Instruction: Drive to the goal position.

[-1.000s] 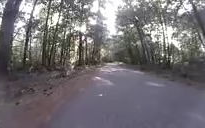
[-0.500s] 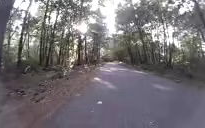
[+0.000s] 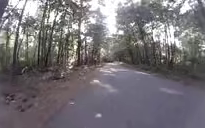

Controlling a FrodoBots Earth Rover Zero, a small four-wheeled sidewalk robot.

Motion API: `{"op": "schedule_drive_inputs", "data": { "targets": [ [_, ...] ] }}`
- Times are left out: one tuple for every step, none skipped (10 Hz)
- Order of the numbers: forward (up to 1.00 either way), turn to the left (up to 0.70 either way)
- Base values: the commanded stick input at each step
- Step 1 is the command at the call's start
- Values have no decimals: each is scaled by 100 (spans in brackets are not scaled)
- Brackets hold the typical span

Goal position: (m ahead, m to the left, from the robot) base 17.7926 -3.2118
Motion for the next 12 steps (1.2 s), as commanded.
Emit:
{"op": "schedule_drive_inputs", "data": {
  "targets": [
    [70,-1],
    [70,-1],
    [70,-1],
    [70,-1],
    [70,-1],
    [70,-1],
    [70,-1],
    [70,-8],
    [70,-24],
    [70,-28],
    [70,-19],
    [70,-1]
  ]
}}
